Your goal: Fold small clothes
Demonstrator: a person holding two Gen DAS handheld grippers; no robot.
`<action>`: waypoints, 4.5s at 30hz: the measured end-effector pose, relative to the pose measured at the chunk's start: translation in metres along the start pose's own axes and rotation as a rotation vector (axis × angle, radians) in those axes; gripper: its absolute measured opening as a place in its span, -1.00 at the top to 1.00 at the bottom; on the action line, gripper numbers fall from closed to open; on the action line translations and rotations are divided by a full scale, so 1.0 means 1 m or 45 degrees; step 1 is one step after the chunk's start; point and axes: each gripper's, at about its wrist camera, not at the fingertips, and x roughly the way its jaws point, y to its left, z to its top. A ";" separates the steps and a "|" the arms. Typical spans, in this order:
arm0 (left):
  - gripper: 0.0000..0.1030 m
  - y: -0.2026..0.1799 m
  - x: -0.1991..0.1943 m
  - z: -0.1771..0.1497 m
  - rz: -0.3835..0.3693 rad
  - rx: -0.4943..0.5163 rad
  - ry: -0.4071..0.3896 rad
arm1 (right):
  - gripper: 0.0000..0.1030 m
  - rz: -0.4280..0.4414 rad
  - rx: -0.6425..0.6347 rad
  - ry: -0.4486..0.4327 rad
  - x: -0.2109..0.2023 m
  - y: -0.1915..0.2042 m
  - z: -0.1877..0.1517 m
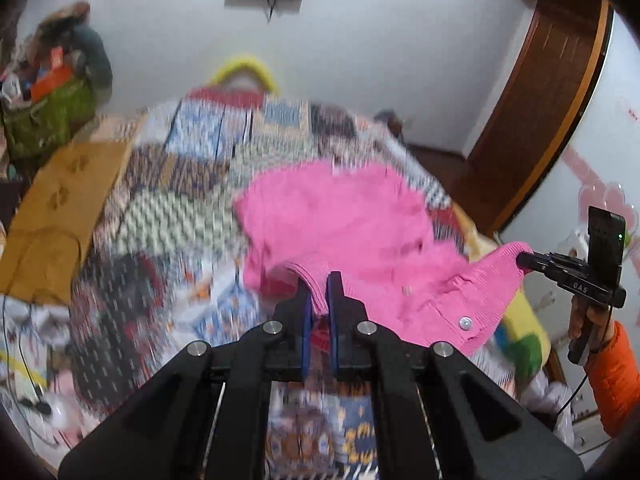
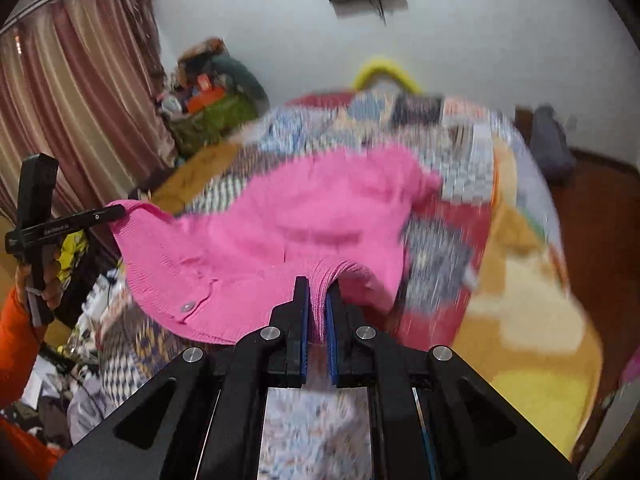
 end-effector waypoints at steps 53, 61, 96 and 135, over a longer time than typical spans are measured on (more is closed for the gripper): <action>-0.11 0.079 0.212 0.018 0.163 -0.077 0.401 | 0.04 -0.184 0.070 0.212 0.125 -0.080 0.050; 0.37 0.051 0.229 0.005 0.150 -0.011 0.389 | 0.04 -0.104 0.115 0.255 0.152 -0.071 0.026; 0.39 0.048 0.106 -0.036 0.200 0.051 0.355 | 0.34 -0.059 -0.022 0.274 0.080 -0.026 -0.012; -0.10 0.092 0.221 0.045 0.320 0.068 0.334 | 0.03 -0.098 -0.010 0.238 0.122 -0.058 0.043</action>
